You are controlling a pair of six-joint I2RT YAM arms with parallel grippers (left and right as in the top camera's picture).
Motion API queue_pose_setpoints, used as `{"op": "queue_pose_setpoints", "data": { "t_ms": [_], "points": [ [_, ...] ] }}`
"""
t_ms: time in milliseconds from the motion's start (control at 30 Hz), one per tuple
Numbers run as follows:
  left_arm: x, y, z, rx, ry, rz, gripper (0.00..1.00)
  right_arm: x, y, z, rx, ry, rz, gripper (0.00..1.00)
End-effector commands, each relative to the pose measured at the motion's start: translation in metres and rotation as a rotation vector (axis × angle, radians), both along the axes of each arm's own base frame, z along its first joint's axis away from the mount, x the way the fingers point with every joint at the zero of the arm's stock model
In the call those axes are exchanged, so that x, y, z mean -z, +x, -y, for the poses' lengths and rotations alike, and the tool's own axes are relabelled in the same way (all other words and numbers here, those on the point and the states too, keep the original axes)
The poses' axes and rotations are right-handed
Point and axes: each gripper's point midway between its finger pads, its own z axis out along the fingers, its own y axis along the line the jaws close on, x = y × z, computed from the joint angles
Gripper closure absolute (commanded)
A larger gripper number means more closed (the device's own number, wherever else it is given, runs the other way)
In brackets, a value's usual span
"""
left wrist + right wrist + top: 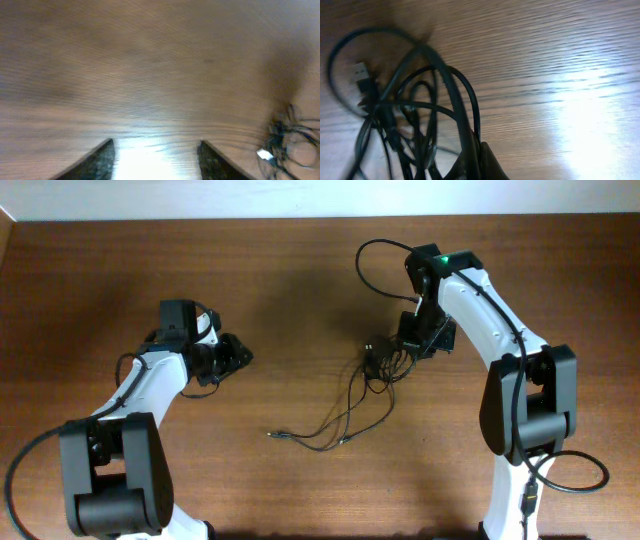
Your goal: Untangle cables
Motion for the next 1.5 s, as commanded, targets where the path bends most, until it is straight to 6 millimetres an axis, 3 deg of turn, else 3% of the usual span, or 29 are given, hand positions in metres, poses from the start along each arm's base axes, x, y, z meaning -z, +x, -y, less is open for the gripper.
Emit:
{"op": "queue_pose_setpoints", "data": {
  "t_ms": [0,133,267,400,567,867,1133,1200,1233,1300,1400,1467],
  "points": [
    [-0.042,0.001,0.062,0.37,-0.224,0.24,0.28,-0.003,-0.01,-0.051,-0.104,0.213,-0.026,0.96],
    [-0.053,-0.004,0.096,0.493,-0.274,0.304,0.29,-0.015,-0.014,-0.112,-0.194,0.406,0.012,0.96],
    [-0.04,-0.004,0.106,0.5,-0.17,0.28,0.47,-0.02,-0.015,-0.14,-0.244,0.478,0.044,0.96],
    [-0.042,-0.009,0.124,0.522,-0.187,0.272,0.44,-0.02,-0.016,-0.142,-0.248,0.48,0.042,0.96],
    [-0.041,-0.026,0.157,0.599,-0.206,0.253,0.5,-0.02,-0.016,-0.141,-0.248,0.48,0.042,0.96],
    [-0.031,-0.053,0.178,0.666,-0.187,0.173,0.54,-0.019,-0.015,-0.14,-0.249,0.469,0.045,0.96],
    [-0.02,-0.06,0.171,0.652,-0.135,0.116,0.6,-0.019,-0.015,-0.14,-0.249,0.469,0.046,0.96],
    [-0.012,-0.057,0.161,0.625,-0.062,0.102,0.7,-0.019,-0.015,-0.14,-0.249,0.469,0.046,0.96],
    [-0.005,-0.053,0.149,0.594,0.017,0.089,0.84,-0.019,-0.015,-0.14,-0.249,0.469,0.045,0.96],
    [0.001,-0.049,0.138,0.566,0.085,0.078,0.89,-0.019,-0.015,-0.14,-0.248,0.469,0.044,0.96],
    [0.001,-0.048,0.136,0.561,0.083,0.079,0.87,-0.019,-0.015,-0.14,-0.248,0.469,0.045,0.96],
    [0.0,-0.047,0.138,0.558,0.075,0.082,0.78,-0.019,-0.015,-0.14,-0.248,0.469,0.045,0.96]
  ]
}}
